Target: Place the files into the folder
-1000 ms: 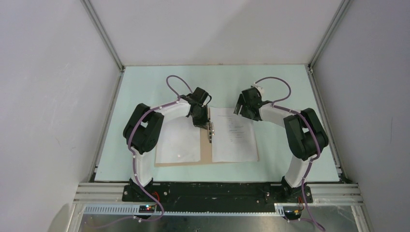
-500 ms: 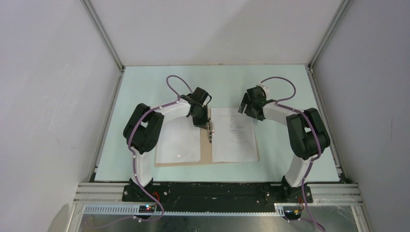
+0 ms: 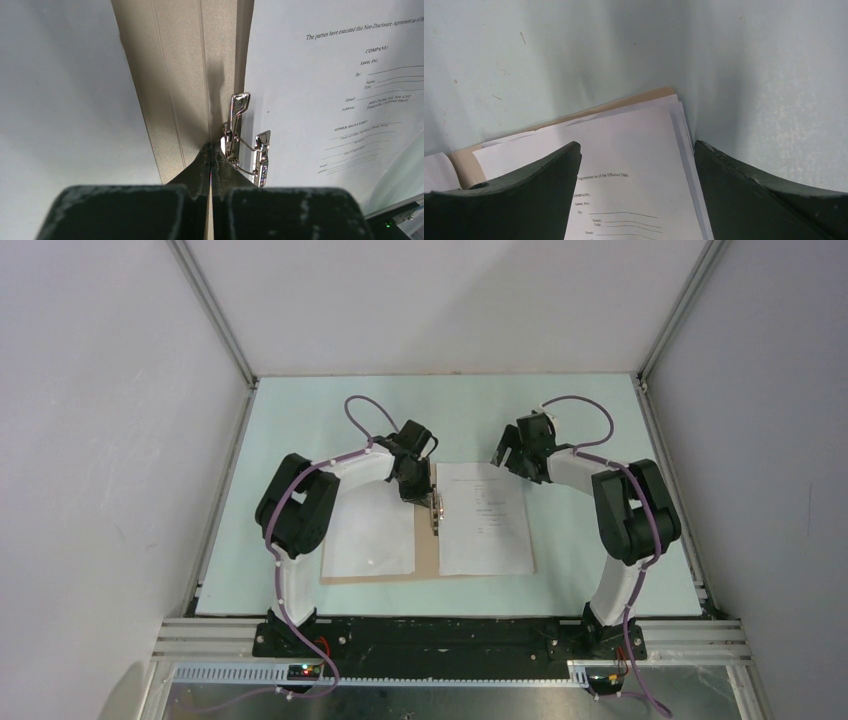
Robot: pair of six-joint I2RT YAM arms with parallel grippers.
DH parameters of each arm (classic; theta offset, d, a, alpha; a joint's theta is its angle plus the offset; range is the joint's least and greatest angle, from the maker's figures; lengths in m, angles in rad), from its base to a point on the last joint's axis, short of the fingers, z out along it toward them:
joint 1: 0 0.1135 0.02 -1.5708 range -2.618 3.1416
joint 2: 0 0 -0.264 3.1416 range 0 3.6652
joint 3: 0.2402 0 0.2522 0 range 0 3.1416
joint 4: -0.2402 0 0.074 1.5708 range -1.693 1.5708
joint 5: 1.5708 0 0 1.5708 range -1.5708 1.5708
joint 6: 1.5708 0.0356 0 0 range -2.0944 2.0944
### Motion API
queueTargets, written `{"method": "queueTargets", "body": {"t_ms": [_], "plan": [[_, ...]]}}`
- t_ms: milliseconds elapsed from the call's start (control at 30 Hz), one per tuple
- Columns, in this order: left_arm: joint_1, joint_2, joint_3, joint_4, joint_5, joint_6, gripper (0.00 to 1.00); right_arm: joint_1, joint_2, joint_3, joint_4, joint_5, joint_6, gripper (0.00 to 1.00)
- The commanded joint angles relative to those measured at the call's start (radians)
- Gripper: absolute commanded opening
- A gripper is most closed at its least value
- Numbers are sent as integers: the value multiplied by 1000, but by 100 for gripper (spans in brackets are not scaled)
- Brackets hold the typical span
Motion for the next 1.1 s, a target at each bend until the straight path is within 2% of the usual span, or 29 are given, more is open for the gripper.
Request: {"method": "queueTargets", "body": {"t_ms": [0, 667, 1067], "plan": [[-7, 65, -6, -7, -30, 34, 0, 11, 28, 23, 24, -29, 7, 88], [-7, 72, 5, -11, -26, 36, 0, 79, 6, 24, 4, 22, -13, 89], [3, 55, 5, -13, -37, 40, 0, -5, -67, 37, -36, -57, -36, 92]]}}
